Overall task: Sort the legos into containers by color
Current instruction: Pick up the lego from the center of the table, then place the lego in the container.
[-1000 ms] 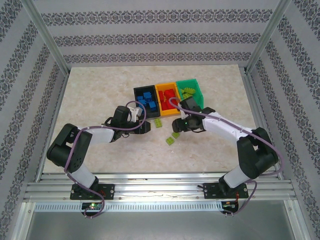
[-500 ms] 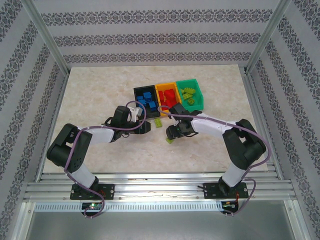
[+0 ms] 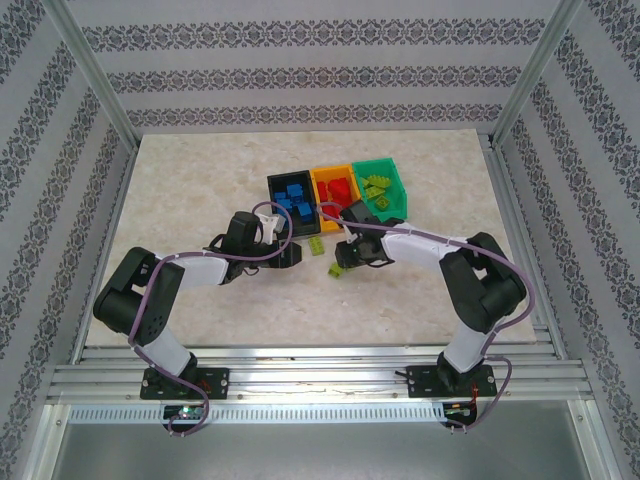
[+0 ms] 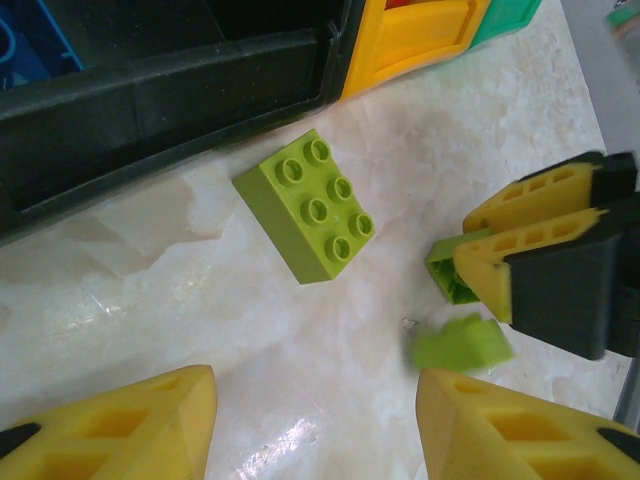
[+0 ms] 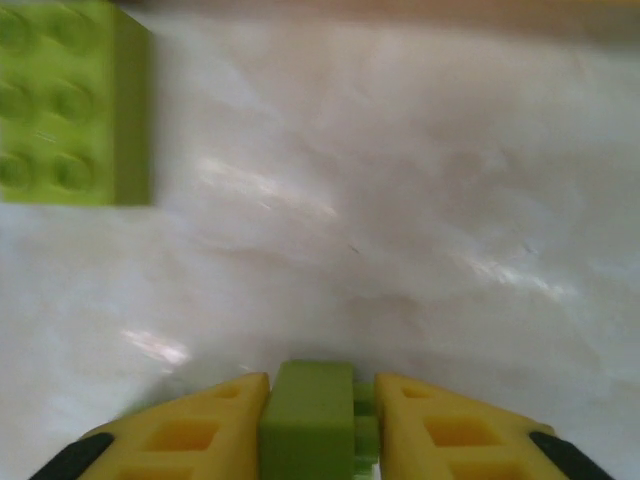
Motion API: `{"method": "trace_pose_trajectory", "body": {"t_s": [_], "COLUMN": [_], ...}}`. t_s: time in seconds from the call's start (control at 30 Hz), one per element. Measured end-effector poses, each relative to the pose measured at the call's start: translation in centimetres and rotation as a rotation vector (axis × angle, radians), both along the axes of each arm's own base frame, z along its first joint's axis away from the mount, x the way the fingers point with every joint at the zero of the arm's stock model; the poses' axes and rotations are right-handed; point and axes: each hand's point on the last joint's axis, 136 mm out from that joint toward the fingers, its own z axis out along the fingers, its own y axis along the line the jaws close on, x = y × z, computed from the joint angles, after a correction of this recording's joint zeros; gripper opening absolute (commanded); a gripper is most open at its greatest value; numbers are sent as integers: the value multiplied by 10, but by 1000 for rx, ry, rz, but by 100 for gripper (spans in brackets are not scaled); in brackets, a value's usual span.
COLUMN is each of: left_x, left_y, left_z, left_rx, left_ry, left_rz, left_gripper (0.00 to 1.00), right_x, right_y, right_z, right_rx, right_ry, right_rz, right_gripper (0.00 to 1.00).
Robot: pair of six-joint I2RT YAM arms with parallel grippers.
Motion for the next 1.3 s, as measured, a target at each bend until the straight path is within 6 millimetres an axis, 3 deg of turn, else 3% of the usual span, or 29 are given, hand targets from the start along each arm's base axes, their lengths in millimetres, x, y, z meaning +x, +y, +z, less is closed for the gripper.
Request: {"method": "trace_pose_trajectory", "body": {"t_s": [0.3,0.5,0.7,0.97,1.1,1.3], "left_x": [0,0,0,0,0,1], "left_y": [0,0,0,0,0,0], "left_z": [0,0,0,0,0,0], "left_rx": [0,0,0,0,0,3], "left_ry": [0,0,-1,-1,-2,-3], "left_rz": [0,0,0,0,0,3], "left_gripper": [55,55,55,55,55,55], "right_x": [-18,-12,22,94,126,162], "right_y": [-17,-27,-53,-81,-88,-90], "right_z": [-1,22,51,102,112,109], "right_rx": [-27,11,102,222,246,243], "right_ry": [30,-11,-74,-201,-226,-227], "right_rz": [-22,-68,-201,-328,-356,-371], "right_gripper": [24,24,24,24,25,29]}}
